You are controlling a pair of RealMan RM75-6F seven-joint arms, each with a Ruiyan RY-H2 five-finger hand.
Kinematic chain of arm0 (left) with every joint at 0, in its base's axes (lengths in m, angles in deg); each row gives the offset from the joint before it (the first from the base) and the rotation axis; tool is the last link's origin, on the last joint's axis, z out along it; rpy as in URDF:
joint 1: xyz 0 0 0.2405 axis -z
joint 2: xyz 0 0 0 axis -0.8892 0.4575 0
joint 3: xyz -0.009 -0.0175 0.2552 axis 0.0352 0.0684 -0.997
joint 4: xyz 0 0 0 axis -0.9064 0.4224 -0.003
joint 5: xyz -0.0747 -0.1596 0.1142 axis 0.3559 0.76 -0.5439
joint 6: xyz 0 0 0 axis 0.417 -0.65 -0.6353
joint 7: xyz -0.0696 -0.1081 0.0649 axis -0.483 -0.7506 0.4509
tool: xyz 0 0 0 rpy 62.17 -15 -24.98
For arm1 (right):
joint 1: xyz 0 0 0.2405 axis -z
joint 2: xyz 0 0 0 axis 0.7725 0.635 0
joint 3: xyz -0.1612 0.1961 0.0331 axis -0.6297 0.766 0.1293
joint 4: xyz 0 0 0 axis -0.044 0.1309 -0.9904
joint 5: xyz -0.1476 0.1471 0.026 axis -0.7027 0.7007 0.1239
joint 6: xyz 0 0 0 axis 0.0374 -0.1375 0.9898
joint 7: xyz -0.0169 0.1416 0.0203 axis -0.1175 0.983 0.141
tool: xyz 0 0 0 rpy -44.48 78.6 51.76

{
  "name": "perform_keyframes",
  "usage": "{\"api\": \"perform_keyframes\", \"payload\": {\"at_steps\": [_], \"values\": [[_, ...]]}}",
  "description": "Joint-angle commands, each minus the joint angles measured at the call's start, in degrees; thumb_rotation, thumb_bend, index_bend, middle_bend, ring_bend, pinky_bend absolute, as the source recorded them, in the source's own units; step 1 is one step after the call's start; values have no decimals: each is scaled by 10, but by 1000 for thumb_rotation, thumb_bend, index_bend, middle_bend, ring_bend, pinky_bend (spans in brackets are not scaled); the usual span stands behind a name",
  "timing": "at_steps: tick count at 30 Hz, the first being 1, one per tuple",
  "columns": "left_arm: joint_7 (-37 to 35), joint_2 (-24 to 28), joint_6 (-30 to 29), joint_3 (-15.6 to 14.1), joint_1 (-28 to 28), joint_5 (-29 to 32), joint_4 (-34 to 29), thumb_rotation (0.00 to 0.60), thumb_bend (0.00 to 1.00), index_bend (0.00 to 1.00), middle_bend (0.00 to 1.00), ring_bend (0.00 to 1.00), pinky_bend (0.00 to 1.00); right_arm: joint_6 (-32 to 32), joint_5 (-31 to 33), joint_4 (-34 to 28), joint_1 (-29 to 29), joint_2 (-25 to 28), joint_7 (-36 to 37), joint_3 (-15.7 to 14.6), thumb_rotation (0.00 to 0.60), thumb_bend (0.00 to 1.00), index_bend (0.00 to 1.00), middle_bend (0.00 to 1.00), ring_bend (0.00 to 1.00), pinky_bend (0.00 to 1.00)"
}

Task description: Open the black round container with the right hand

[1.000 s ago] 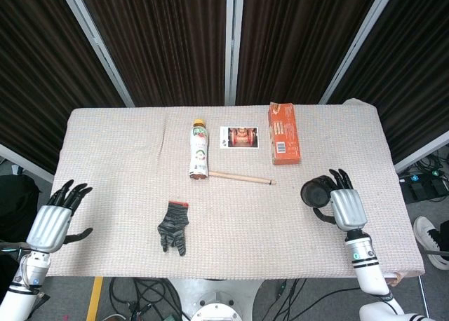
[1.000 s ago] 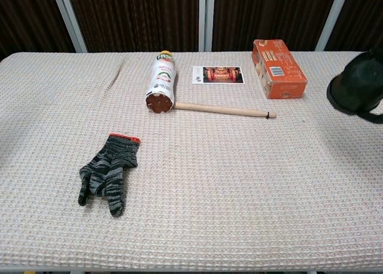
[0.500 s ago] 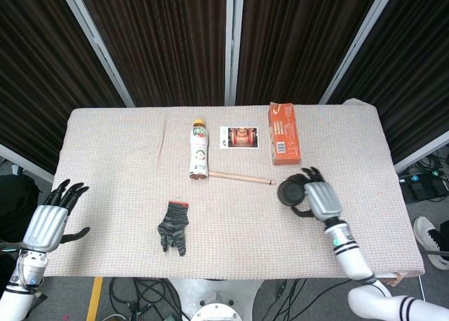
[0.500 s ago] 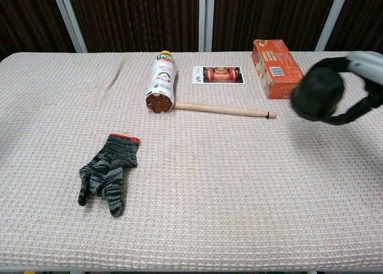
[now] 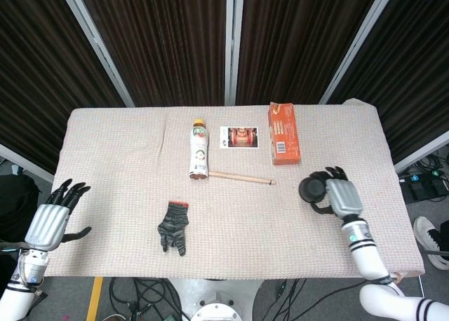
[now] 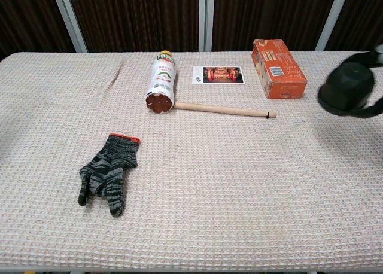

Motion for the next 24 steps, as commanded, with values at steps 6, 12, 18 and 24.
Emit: {"api": "perform_keyframes", "payload": {"at_steps": [6, 12, 18, 24], "values": [[8, 8, -7, 3, -4, 6, -10, 600, 126, 138, 108, 0, 172, 64, -48, -56, -93, -100, -38, 9, 600, 309, 467, 480, 92, 0], [12, 10, 2, 3, -1, 9, -13, 600, 126, 138, 108, 0, 172, 26, -24, -60, -88, -100, -39, 13, 600, 306, 461, 481, 92, 0], [11, 2, 14, -1, 4, 7, -6, 600, 125, 138, 108, 0, 172, -20, 13, -18, 10, 29, 58, -7, 600, 308, 459, 480, 92, 0], [18, -3, 13, -3, 6, 1, -9, 600, 126, 138, 108, 0, 172, 10, -42, -25, -3, 14, 83, -21, 600, 309, 458, 480, 92, 0]]}}
